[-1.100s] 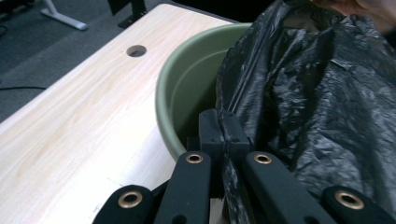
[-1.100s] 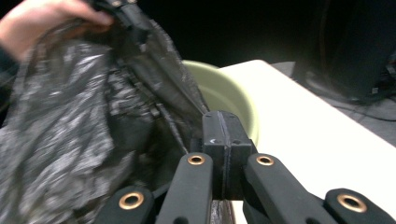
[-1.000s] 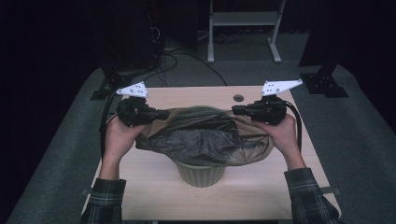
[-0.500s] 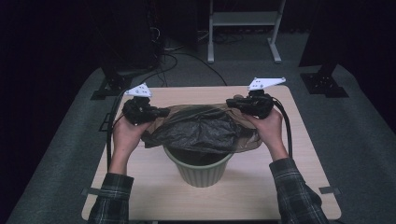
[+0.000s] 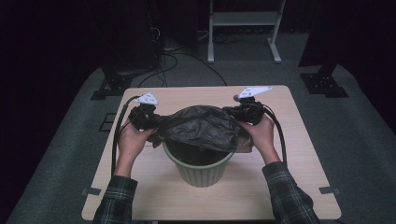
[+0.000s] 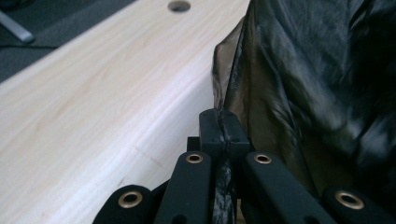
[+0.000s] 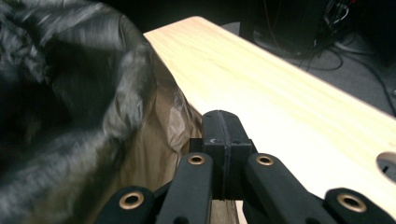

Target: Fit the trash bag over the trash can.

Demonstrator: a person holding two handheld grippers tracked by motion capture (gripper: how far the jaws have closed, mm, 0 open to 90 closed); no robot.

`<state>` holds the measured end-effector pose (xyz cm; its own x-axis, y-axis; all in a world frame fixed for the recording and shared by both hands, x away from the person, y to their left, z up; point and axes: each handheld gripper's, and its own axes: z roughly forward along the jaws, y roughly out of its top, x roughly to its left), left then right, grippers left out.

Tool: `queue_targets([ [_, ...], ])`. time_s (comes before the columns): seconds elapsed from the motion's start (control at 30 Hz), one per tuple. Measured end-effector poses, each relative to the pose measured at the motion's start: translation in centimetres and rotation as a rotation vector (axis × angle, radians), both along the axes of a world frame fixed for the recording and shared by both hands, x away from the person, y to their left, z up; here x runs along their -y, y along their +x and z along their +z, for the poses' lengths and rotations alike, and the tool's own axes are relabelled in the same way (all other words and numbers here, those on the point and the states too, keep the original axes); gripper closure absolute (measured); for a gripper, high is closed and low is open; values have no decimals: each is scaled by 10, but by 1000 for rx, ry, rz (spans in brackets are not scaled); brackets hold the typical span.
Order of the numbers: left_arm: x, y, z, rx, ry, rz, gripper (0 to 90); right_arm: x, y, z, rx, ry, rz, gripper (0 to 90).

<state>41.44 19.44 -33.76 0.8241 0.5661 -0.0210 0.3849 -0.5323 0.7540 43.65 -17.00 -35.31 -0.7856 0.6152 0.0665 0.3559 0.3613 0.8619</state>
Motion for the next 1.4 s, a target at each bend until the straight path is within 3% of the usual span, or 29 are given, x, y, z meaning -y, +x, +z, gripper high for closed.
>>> queue_targets([
  [0.13,0,0,-12,-23,3,-3,899,0,0,-10,-21,-9,2,900],
  [0.2,0,-1,-14,-29,-17,-4,899,0,-1,-13,-31,-11,2,898],
  [0.23,0,-2,-13,-26,-23,-5,899,2,-2,-12,-25,-3,3,886],
  [0.27,-1,-2,-12,-19,-21,-7,899,4,-3,-11,-18,9,-6,812],
  [0.47,-11,-10,1,5,-54,-1,899,32,-20,28,52,129,-18,675],
  [0.6,-14,-14,6,15,-69,2,899,41,-39,52,65,200,70,606],
  [0.73,-14,-16,8,21,-73,0,899,36,-49,62,49,268,180,561],
  [0.9,-13,-16,10,21,-74,-6,899,16,-47,58,-14,246,271,512],
  [0.97,-13,-17,10,22,-75,-9,899,7,-46,56,-30,218,283,572],
  [1.03,-13,-18,10,18,-75,-11,899,3,-47,55,-34,192,309,754],
  [1.13,-14,-20,10,12,-93,-19,899,2,-55,55,-28,152,328,894],
  [1.4,-15,-26,14,13,-93,-19,899,13,-94,56,26,148,362,899],
])
